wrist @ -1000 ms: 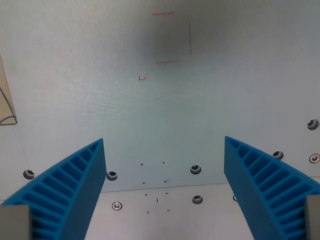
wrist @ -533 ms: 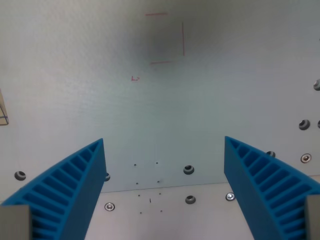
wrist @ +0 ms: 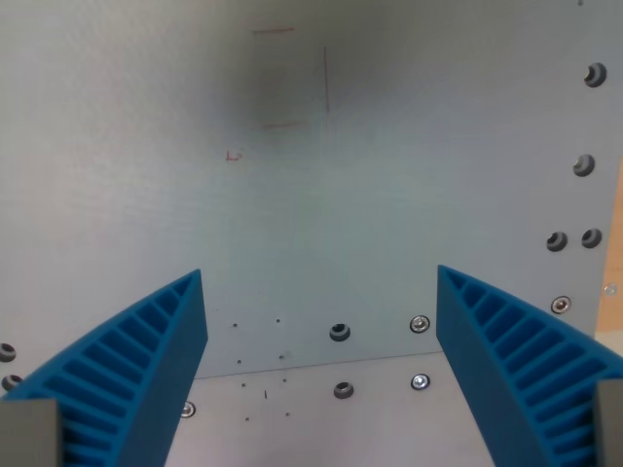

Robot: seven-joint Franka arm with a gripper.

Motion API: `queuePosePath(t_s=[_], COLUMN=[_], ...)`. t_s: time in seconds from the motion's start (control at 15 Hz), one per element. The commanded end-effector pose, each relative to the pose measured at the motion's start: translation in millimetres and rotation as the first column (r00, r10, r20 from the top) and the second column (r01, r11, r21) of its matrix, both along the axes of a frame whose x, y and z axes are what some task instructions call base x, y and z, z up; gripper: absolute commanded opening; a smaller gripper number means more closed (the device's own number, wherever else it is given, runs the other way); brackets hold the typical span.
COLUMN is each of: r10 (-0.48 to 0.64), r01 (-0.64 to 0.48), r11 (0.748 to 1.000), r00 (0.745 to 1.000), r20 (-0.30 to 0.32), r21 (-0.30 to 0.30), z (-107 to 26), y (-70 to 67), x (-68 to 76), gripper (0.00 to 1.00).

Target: Rotate around base negative x

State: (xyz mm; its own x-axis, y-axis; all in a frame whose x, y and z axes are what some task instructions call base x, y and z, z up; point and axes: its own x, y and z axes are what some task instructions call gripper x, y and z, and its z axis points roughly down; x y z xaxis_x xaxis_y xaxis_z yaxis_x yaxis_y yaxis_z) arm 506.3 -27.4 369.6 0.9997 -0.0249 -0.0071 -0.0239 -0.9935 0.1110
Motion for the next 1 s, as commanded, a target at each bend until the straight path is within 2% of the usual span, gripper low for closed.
queuePosePath(t_s=[0.07, 1.0], r10=[-0.016, -0.016], r01=[0.017, 0.017], r11=[0.982, 0.938], r00=[1.0, 1.0], r20=[0.006, 0.005], r21=[-0.189, -0.346], z=[1.2, 1.2], y=[3.0, 3.0], x=[-1.1, -1.1], gripper=[1.0, 1.0])
